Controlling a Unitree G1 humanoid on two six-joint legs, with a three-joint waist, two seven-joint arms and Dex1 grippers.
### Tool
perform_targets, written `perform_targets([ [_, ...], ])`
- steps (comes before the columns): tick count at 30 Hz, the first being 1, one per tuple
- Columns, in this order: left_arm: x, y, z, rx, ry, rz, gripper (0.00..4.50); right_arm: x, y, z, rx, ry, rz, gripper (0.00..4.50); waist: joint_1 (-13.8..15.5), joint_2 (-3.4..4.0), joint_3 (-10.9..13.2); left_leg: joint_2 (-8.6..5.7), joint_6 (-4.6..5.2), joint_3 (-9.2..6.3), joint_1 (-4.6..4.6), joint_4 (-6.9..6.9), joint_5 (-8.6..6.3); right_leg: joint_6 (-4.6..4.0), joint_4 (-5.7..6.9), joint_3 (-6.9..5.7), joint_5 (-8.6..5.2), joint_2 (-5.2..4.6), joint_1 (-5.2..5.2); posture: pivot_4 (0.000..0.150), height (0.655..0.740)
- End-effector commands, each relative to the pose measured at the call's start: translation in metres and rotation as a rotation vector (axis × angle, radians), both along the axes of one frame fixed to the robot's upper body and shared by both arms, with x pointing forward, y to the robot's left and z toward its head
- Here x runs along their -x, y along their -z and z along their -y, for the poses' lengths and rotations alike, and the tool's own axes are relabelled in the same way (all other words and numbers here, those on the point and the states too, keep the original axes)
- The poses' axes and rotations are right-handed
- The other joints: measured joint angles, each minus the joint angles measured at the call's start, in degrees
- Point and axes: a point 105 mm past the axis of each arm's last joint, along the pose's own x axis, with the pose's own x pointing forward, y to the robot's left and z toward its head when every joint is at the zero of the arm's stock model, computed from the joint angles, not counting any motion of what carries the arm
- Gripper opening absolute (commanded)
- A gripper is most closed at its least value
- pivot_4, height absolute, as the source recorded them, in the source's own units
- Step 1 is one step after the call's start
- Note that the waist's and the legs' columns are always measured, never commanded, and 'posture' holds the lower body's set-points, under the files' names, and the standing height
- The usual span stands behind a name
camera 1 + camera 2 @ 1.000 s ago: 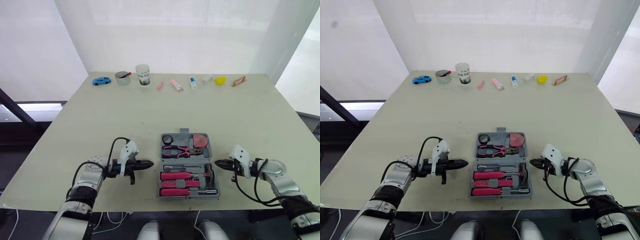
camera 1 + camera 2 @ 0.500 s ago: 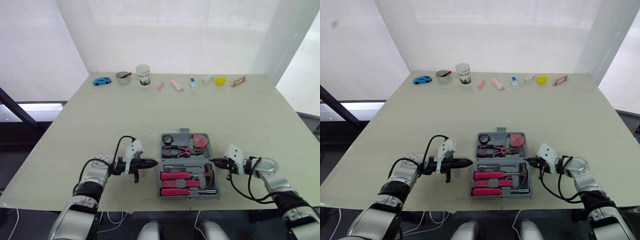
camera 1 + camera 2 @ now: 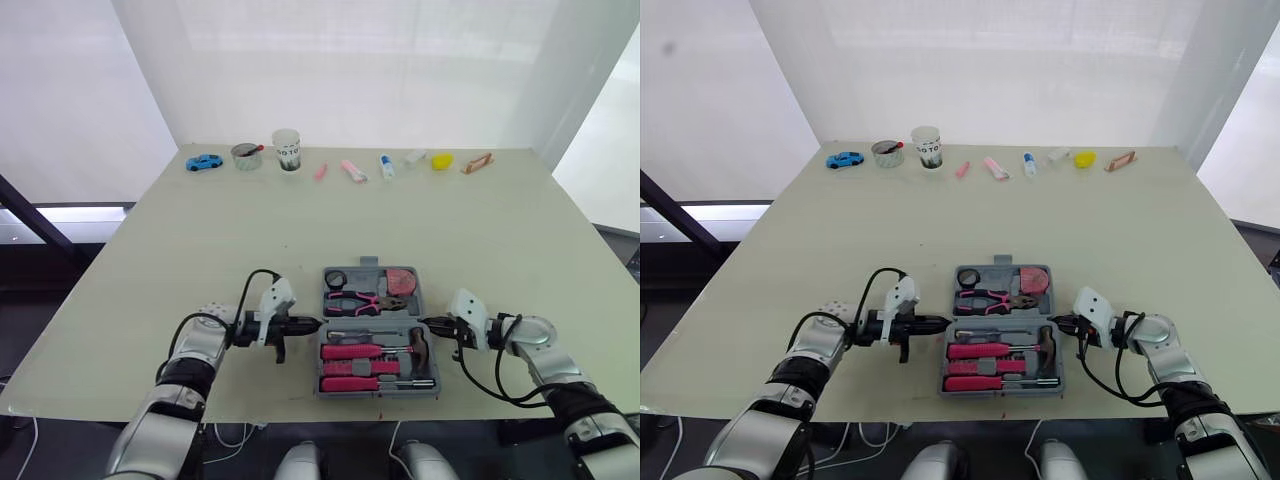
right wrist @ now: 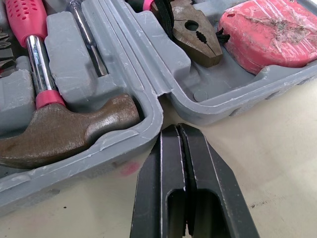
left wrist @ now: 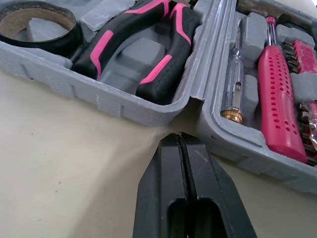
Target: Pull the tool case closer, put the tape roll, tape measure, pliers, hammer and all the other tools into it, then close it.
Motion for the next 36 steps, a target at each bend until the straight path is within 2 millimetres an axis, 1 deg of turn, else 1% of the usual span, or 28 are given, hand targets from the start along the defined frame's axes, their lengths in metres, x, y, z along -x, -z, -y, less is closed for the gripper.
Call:
perform_targets([
  [1, 0.005, 0.011, 0.007, -0.037, 0.042, -0.030, 0.00, -0.002, -0.007, -0.004, -0.015, -0.018, 0.033, 0.03, 0.0, 0.00, 0.0, 0.00, 0.00, 0.00, 0.00, 0.00, 0.00, 0.00, 0.00, 0.00, 0.00, 0.00, 0.00, 0.150, 0.7400],
  [5, 0.008, 0.013, 0.013, -0.040, 0.077, -0.044, 0.00, -0.001, -0.007, -0.005, -0.017, -0.022, 0.031, 0.03, 0.0, 0.01, 0.0, -0.01, 0.00, -0.01, 0.00, 0.00, 0.00, 0.00, 0.00, -0.01, 0.00, 0.00, 0.02, 0.150, 0.7400],
  [15, 0.019, 0.017, 0.023, -0.025, 0.144, -0.079, 0.00, 0.011, -0.003, -0.010, -0.034, -0.077, -0.020, 0.03, 0.0, 0.01, 0.0, -0.01, 0.00, -0.01, 0.00, -0.01, 0.00, 0.00, -0.03, 0.00, -0.01, 0.00, 0.02, 0.150, 0.7400],
  [21, 0.023, 0.018, 0.022, -0.029, 0.155, -0.101, 0.00, 0.016, -0.001, -0.009, -0.029, -0.095, -0.050, 0.03, 0.0, 0.01, 0.0, -0.01, 0.00, -0.01, 0.00, -0.02, 0.00, 0.00, -0.04, 0.00, -0.01, 0.00, 0.02, 0.150, 0.7400],
  [26, 0.031, 0.021, 0.020, -0.033, 0.171, -0.129, 0.00, 0.023, 0.002, -0.011, -0.034, -0.114, -0.088, 0.03, -0.1, 0.02, 0.0, -0.01, 0.00, -0.02, 0.01, -0.02, 0.00, 0.00, -0.04, 0.00, -0.01, 0.00, 0.02, 0.150, 0.7400],
  [36, 0.034, 0.020, 0.014, -0.031, 0.161, -0.143, 0.00, 0.029, 0.005, -0.014, -0.038, -0.131, -0.112, 0.03, -0.1, 0.03, 0.0, -0.01, 0.00, -0.03, 0.03, -0.02, 0.00, 0.00, -0.02, 0.00, -0.01, 0.01, 0.02, 0.150, 0.7400],
])
